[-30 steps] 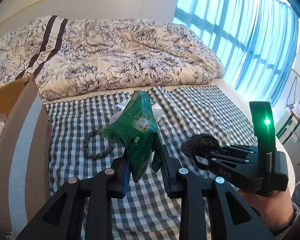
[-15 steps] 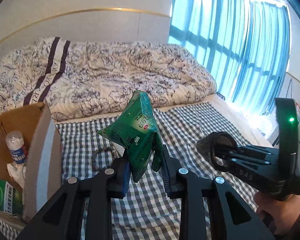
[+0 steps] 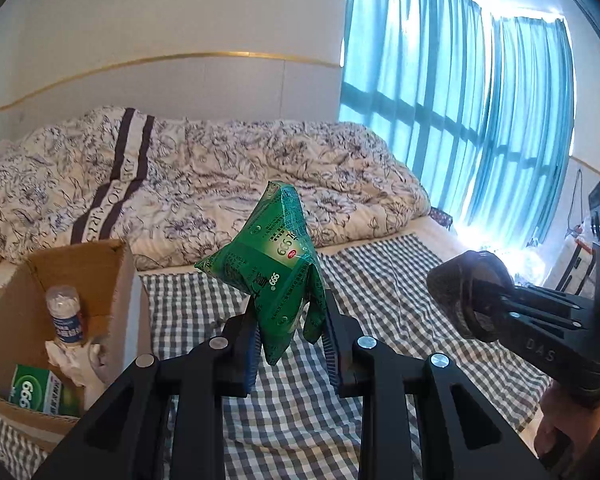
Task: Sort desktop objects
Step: 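Lift the green bag and black case and carry both toward the cardboard box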
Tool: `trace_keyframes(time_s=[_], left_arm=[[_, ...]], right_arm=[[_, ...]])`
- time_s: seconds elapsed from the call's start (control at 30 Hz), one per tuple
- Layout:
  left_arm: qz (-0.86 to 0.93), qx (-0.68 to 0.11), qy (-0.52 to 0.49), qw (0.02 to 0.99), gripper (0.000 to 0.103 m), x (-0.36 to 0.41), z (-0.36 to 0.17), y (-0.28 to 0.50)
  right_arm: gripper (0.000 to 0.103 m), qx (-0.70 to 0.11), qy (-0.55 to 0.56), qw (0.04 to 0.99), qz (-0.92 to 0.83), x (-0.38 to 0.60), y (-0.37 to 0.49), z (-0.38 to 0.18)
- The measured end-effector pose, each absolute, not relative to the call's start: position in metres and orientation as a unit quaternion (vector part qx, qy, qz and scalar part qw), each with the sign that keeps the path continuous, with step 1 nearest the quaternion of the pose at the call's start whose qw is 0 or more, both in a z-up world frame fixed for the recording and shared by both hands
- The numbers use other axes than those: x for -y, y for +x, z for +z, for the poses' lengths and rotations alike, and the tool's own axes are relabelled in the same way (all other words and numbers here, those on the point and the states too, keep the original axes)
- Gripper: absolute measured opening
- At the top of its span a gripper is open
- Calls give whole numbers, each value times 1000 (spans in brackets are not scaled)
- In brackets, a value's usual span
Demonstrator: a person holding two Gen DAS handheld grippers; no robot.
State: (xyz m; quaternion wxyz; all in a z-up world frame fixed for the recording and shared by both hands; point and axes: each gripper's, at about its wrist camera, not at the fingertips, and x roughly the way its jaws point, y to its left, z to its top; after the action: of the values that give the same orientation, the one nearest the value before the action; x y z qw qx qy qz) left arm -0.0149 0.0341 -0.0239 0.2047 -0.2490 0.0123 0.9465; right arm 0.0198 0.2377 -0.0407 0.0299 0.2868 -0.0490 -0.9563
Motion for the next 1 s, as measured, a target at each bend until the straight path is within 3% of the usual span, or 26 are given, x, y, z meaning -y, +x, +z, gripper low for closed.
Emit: trace_keyframes(time_s=[0.5,1.0], left_arm=[[961,-20,-203,185,27,-10,6,16],[965,-11,-201,166,27,21,7,3]], right_arm=[[13,36,239,23,-970,-215,58,-7],[13,35,226,47,-972,-184,45,3]])
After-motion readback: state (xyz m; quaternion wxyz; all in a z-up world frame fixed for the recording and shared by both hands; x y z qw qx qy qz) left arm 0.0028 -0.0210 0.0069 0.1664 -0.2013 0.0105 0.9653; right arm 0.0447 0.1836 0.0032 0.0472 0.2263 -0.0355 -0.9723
